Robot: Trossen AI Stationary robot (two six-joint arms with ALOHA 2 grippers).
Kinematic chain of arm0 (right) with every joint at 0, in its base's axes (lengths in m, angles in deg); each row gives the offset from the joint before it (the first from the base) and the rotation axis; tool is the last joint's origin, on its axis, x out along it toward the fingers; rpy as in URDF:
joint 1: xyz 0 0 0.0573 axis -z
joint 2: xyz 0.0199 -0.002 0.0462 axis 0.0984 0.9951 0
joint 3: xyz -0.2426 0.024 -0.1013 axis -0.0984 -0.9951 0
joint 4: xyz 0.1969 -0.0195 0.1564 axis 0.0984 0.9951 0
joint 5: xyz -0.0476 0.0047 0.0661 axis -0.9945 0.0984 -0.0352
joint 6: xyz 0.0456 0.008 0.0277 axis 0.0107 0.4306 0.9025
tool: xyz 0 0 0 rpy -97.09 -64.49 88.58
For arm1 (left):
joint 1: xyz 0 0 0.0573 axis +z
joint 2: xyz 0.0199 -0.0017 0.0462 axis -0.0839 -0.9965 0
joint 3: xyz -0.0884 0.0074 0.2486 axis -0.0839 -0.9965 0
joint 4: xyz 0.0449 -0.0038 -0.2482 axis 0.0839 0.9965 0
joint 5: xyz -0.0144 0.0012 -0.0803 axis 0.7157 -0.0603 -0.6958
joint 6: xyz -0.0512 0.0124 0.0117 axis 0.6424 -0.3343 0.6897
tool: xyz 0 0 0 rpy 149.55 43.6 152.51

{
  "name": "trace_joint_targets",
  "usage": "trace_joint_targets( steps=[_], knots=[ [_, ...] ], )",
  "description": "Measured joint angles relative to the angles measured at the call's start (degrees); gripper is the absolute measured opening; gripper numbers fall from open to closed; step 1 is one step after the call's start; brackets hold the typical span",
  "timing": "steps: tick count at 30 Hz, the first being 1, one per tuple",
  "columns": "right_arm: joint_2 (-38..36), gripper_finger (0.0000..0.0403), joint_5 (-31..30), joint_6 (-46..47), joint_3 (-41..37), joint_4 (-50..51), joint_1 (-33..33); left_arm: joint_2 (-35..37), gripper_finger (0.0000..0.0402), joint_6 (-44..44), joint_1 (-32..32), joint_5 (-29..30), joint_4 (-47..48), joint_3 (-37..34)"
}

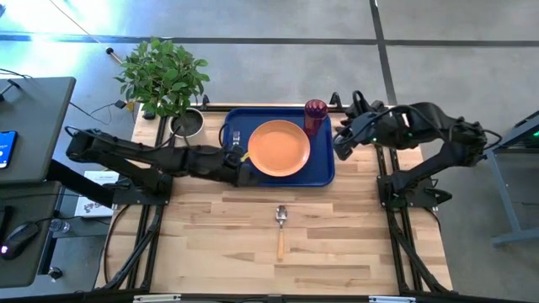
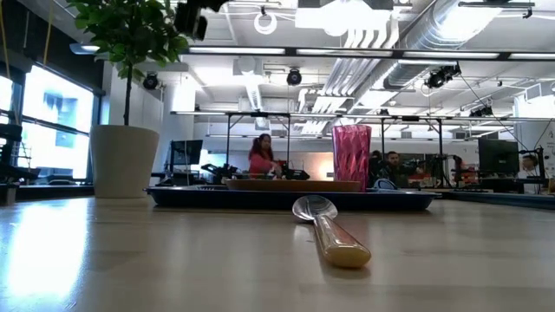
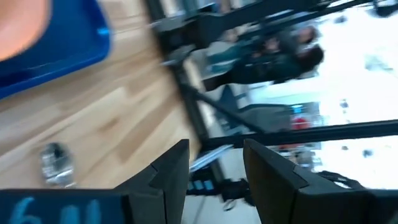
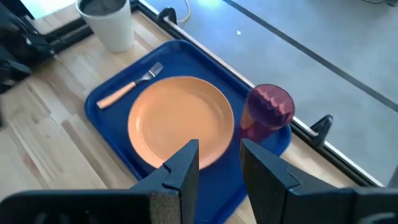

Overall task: Pick and place plate/cup/fork/spoon on tray
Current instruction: Put the spoon on the tray to the left of the plate

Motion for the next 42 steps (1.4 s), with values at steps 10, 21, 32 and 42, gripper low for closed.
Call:
trace_joint_targets(
  steps=[10,21,32,42],
  knots=[
    [-0.3,0.0110,0.1,0.4,-0.3,6.6,0.0,-0.8,0.0140,-1.8,-3.1,5.9,-1.1,6.4],
    [-0.3,0.0110,0.3,-1.3,-0.3,7.3,0.0,-11.3,0.0140,0.3,-4.0,11.1,21.7,23.4],
    [-0.3,0.0110,0.3,-1.5,-0.3,7.3,0.0,-26.0,0.0140,7.8,-6.0,9.9,24.7,29.3],
    [-0.3,0.0110,0.1,-1.5,-0.3,7.3,0.0,-34.1,0.0140,14.4,-7.6,5.0,28.3,29.3]
  ],
)
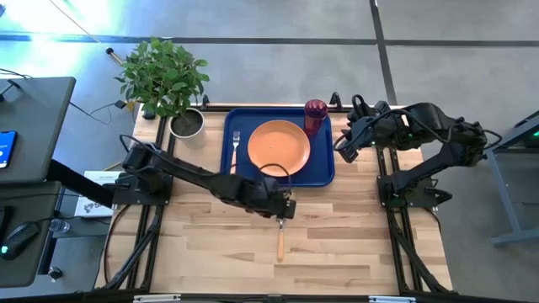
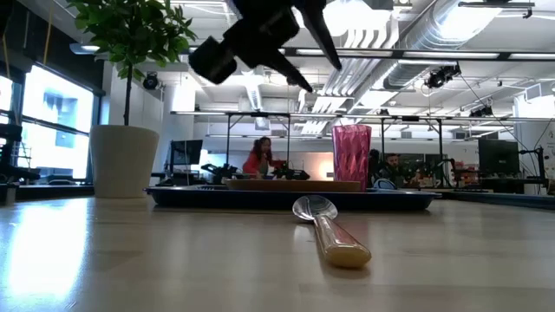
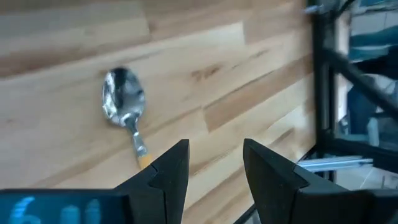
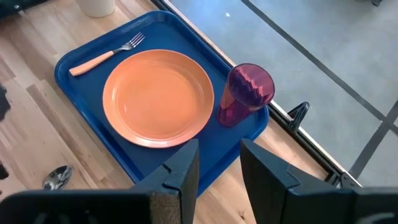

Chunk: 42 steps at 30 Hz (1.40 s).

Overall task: Pick and place plate/cup/fork/spoon on tray
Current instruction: Put the spoon on the tray to the left of the plate

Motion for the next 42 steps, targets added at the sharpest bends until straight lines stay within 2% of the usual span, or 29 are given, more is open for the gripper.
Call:
trace_joint_targets(
  steps=[10,17,24,32,42],
  knots=[
    [0.0,0.0110,-0.2,0.0,0.0,-0.1,0.0,-3.1,0.0140,0.0,-0.4,-6.1,-1.2,1.8],
    [0.0,0.0110,-0.1,0.0,0.0,-0.1,0.0,-4.3,0.0140,-6.8,1.5,-5.0,1.3,11.9],
    [0.0,0.0110,0.0,0.1,0.0,0.0,0.0,-8.0,0.0140,-10.2,1.8,-2.1,10.5,18.1],
    [0.1,0.0110,0.0,0.5,0.0,0.0,0.0,-10.4,0.0140,-7.3,1.5,-0.4,15.2,18.1],
    [0.1,0.0110,0.2,0.6,0.0,-0.1,0.0,-13.4,0.0140,-5.6,0.4,-0.2,15.1,18.2]
  ],
)
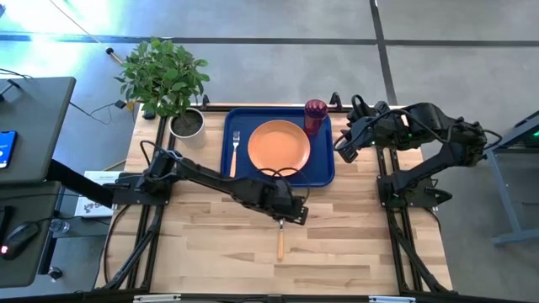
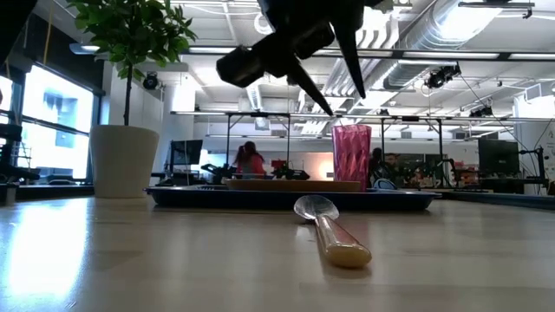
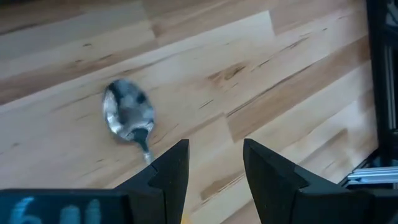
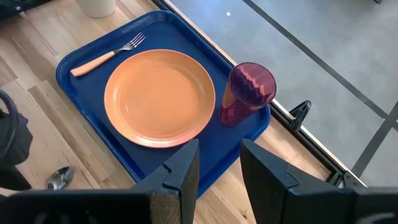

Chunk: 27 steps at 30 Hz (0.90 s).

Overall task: Pick and place plate/cup/fork/spoon on tray
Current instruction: Put the spoon on the tray to the left of the plate

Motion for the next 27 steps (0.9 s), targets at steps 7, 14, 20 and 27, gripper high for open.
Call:
trace_joint_targets(
  steps=[7,14,20,27],
  knots=[
    [0.0,0.0110,0.0,0.0,0.0,0.0,0.0,-2.5,0.0140,3.9,-1.7,0.6,-0.2,0.1],
    [0.0,0.0110,0.0,0.0,0.0,0.0,0.0,-4.5,0.0140,7.9,-3.6,0.3,2.6,-0.2],
    [0.0,0.0110,0.0,0.0,0.0,-0.1,0.0,-6.2,0.0140,10.3,-4.6,-0.2,2.8,0.0],
    [0.0,0.0110,0.0,0.0,0.0,-0.2,0.0,-7.8,0.0140,11.1,-5.2,-1.5,4.0,-0.1]
  ],
)
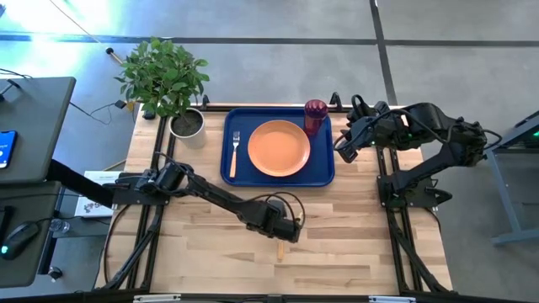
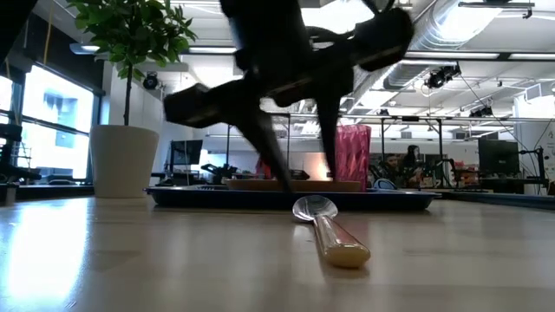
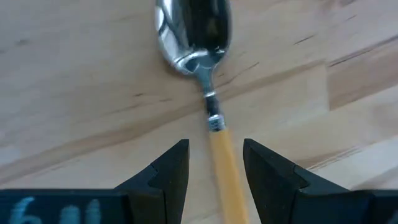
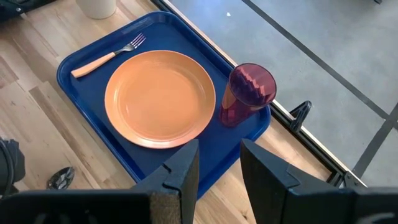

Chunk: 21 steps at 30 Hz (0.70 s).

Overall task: Pick and place plate/cup/fork/spoon on tray
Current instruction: Put the spoon on the tray to the left of the plate

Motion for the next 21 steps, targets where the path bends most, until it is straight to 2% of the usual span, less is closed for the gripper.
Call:
trace_joint_targets(
  steps=[12,21],
  knots=[
    [0.0,0.0110,0.0,0.0,0.0,-0.1,0.0,-2.2,0.0140,-0.3,0.4,-1.7,-1.1,0.2],
    [0.0,0.0110,0.0,0.0,-0.4,-0.2,0.0,-4.5,0.0140,-2.3,1.3,-5.6,-2.7,0.4]
  ],
)
